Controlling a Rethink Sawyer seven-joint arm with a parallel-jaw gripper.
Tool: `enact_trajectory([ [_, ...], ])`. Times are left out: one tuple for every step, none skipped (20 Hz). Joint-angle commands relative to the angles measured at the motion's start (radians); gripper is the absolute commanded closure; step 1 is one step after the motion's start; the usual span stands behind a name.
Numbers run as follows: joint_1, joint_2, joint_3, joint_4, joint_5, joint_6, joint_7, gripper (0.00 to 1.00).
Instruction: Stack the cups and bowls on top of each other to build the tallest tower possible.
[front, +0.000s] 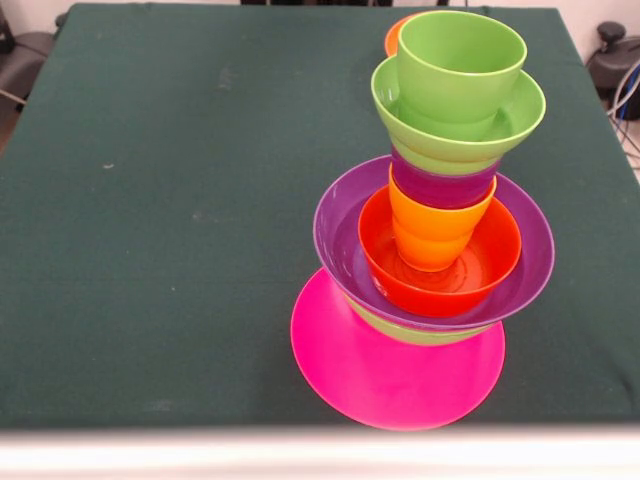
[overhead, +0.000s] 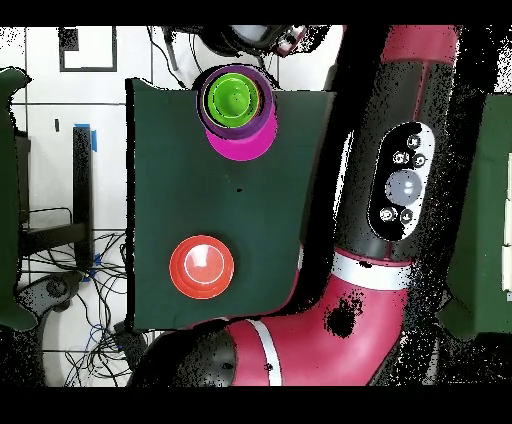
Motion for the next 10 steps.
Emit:
enact_trajectory([
  [-0.008, 0.014, 0.011, 0.067, -0.043, -0.008, -0.197, 1.00],
  [-0.011, 0.017, 0.010, 0.072, -0.041, -0.020, -0.200, 1.00],
  [-0.016, 0.017, 0.007, 0.081, -0.038, -0.031, -0.204, 1.00],
  [-0.014, 0.020, 0.007, 0.083, -0.038, -0.038, -0.205, 1.00],
  [-0.017, 0.021, 0.006, 0.087, -0.036, -0.046, -0.207, 1.00],
  [-0.017, 0.022, 0.004, 0.094, -0.034, -0.054, -0.206, 1.00],
  [-0.019, 0.023, 0.003, 0.096, -0.033, -0.059, -0.208, 1.00],
  [-0.016, 0.024, 0.004, 0.094, -0.034, -0.059, -0.204, 1.00],
  [-0.016, 0.025, 0.004, 0.094, -0.034, -0.063, -0.204, 1.00],
  [-0.014, 0.028, 0.006, 0.085, -0.039, -0.062, -0.203, 1.00],
])
